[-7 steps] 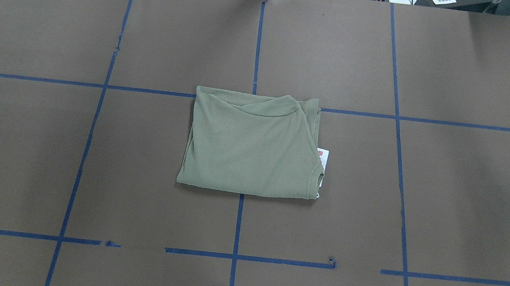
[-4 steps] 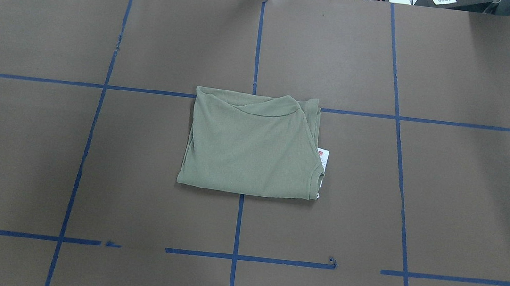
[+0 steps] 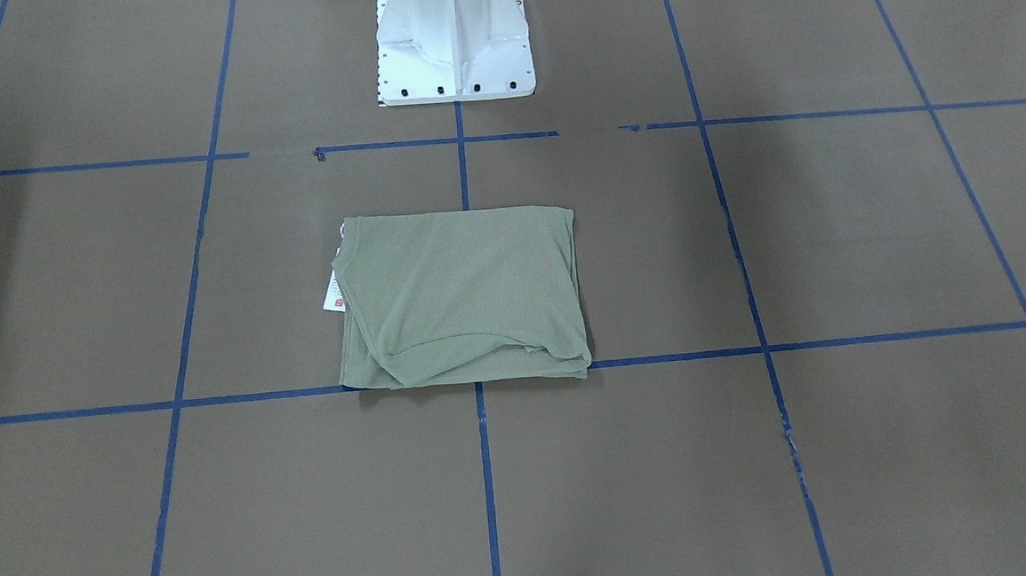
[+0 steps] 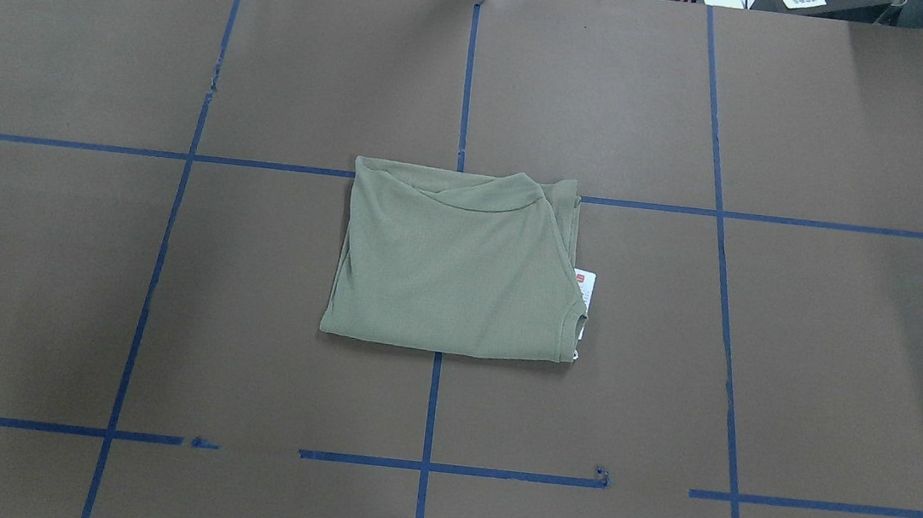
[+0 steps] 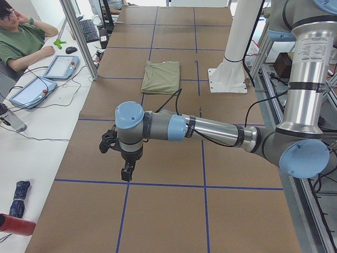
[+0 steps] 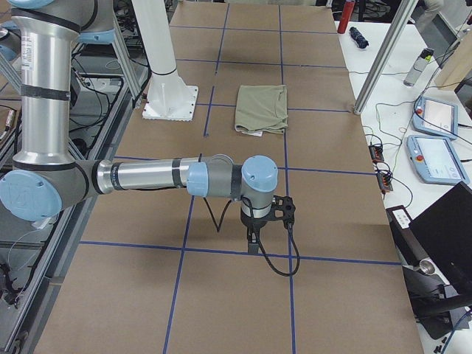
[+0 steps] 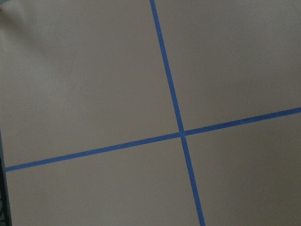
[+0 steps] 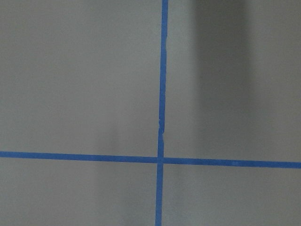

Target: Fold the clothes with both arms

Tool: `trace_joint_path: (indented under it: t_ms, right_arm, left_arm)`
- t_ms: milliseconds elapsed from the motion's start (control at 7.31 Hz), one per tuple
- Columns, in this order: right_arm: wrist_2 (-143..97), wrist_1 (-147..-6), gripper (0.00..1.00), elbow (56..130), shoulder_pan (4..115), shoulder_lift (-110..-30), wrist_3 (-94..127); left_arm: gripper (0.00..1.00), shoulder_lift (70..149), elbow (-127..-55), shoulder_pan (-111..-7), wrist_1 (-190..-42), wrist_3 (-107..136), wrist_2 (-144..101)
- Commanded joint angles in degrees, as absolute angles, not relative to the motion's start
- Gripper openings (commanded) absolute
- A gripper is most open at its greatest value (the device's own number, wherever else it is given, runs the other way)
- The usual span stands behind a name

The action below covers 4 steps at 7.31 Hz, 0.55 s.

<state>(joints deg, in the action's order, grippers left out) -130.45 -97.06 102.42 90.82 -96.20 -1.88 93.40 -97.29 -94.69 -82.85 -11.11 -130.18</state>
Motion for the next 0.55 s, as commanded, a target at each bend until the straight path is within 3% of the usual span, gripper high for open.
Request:
trace_joint_path:
  t_ms: [0,410]
  right_arm:
    - [-131.21,-97.12,1.00,102.39,90.79,-96.07,-1.67]
    - [-132.19,-97.03,1.00,102.04,90.79,-95.98,-1.93]
  left_arm:
    - [1.00,92.90,-98.08,-94.66,-79.72,-10.90,-130.17]
    - [1.00,88.78,-99.31,-94.66,-79.71,-11.42,-130.95]
